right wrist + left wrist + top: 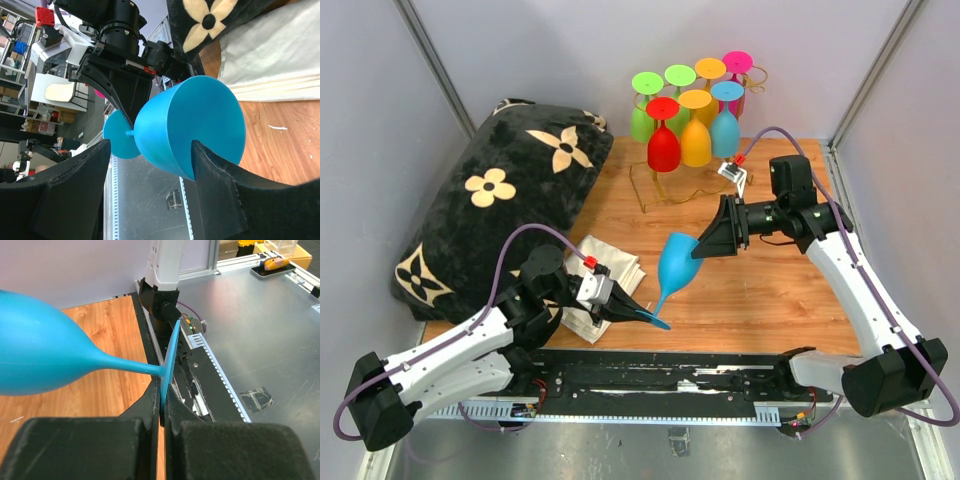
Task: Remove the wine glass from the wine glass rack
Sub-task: Place the wine glass at the center of the board.
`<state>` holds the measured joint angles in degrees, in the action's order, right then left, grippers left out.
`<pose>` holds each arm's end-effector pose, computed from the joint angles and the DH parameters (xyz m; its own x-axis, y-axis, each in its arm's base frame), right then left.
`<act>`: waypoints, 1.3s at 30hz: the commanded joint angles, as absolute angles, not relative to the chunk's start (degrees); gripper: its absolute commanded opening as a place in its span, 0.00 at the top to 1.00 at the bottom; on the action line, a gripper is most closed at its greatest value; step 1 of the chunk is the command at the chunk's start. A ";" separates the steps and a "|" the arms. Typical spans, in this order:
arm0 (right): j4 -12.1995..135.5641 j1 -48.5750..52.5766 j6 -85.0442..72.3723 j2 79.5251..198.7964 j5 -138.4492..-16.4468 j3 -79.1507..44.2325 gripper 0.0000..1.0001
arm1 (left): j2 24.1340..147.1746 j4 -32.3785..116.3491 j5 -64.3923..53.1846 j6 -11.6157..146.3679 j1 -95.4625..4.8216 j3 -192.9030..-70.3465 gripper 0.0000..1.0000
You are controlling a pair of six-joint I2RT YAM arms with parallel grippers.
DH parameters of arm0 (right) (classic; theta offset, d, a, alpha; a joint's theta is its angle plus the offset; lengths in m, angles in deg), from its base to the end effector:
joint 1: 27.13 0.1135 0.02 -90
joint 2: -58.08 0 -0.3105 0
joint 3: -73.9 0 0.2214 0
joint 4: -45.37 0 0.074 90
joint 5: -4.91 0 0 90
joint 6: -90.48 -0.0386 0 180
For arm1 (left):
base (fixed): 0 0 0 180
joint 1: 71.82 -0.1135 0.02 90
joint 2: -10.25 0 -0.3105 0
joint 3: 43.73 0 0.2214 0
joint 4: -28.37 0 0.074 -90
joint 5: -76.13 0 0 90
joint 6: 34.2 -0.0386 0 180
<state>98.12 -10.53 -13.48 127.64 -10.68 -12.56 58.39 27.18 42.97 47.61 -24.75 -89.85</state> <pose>0.1732 0.0904 0.4194 -0.7437 -0.1541 -0.6505 -0.6652 0.0739 0.7430 0.0643 -0.1166 0.3356 0.1285 -0.0237 -0.9914 0.9621 -0.2394 0.1304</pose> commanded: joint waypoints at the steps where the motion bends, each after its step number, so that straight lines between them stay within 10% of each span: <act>1: 97.95 -8.88 -12.86 127.02 -7.94 -13.44 0.32 | 57.67 30.34 42.30 43.70 -24.53 -92.83 1.00; 10: 96.68 -8.89 -14.75 127.69 -11.27 -13.70 0.31 | 57.65 33.13 43.70 41.94 -24.53 -94.08 1.00; 30: 91.99 -6.30 -15.76 124.29 -3.80 -12.15 0.91 | 58.05 36.16 35.76 40.33 -24.52 -96.00 0.99; 39: 90.57 -6.27 -15.83 123.24 -6.65 -11.94 0.99 | 57.51 33.84 32.40 43.44 -24.49 -95.44 0.88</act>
